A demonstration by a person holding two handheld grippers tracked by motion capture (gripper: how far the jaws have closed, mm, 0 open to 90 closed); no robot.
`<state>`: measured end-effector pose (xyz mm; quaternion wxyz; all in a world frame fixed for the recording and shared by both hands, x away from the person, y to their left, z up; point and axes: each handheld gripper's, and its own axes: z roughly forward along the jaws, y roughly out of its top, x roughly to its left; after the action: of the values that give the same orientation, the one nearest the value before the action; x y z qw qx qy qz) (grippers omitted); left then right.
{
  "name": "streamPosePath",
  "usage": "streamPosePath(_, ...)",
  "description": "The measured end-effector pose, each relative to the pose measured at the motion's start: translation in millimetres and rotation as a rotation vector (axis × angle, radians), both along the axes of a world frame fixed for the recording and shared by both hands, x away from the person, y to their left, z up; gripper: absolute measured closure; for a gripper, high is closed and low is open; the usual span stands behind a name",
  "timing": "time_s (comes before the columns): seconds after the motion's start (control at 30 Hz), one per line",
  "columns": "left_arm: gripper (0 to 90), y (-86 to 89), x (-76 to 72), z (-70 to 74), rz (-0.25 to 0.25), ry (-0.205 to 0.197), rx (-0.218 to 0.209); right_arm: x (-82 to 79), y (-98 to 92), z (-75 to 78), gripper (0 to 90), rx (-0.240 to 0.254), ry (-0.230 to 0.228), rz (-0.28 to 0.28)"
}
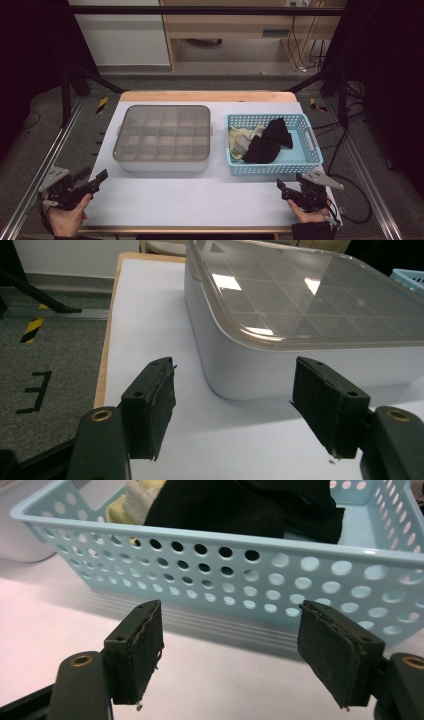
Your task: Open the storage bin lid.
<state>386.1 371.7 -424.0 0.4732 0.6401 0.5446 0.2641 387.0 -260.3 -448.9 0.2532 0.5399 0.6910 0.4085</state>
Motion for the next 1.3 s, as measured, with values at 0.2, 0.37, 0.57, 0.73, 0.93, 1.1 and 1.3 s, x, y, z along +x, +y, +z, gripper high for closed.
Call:
streamPosePath(0.2,32.4,2.6,-2.0,4.4,-0.006,-0.010,-0.017,-5.2,8.6,10.8,26.4,-0.004,-0.030,0.012)
streamPosePath(0.37,32.4,0.8,-1.3,7.2,-0.026,-0.007,-0.003,-5.8,11.8,13.8,24.9,-0.011,-0.032,0.006)
streamPosePath(0.57,34.0,0.3,1.2,12.1,-0.040,-0.005,0.005,-5.9,15.1,15.9,24.4,0.008,-0.027,0.005)
streamPosePath(0.73,33.6,-1.8,6.0,18.8,-0.051,-0.002,0.013,-8.1,20.9,21.5,26.4,-0.008,-0.039,0.025)
streamPosePath(0.93,33.5,-3.0,12.6,21.4,-0.062,0.010,0.018,-9.1,28.9,28.2,27.4,-0.015,-0.045,0.051)
streamPosePath(1.1,34.0,-2.7,17.8,26.5,-0.072,0.007,0.024,-3.2,39.7,33.7,25.1,-0.024,-0.062,0.064)
streamPosePath(1.3,34.9,-3.8,27.9,35.0,-0.081,-0.002,0.027,2.0,55.7,44.2,24.6,-0.014,-0.086,0.088)
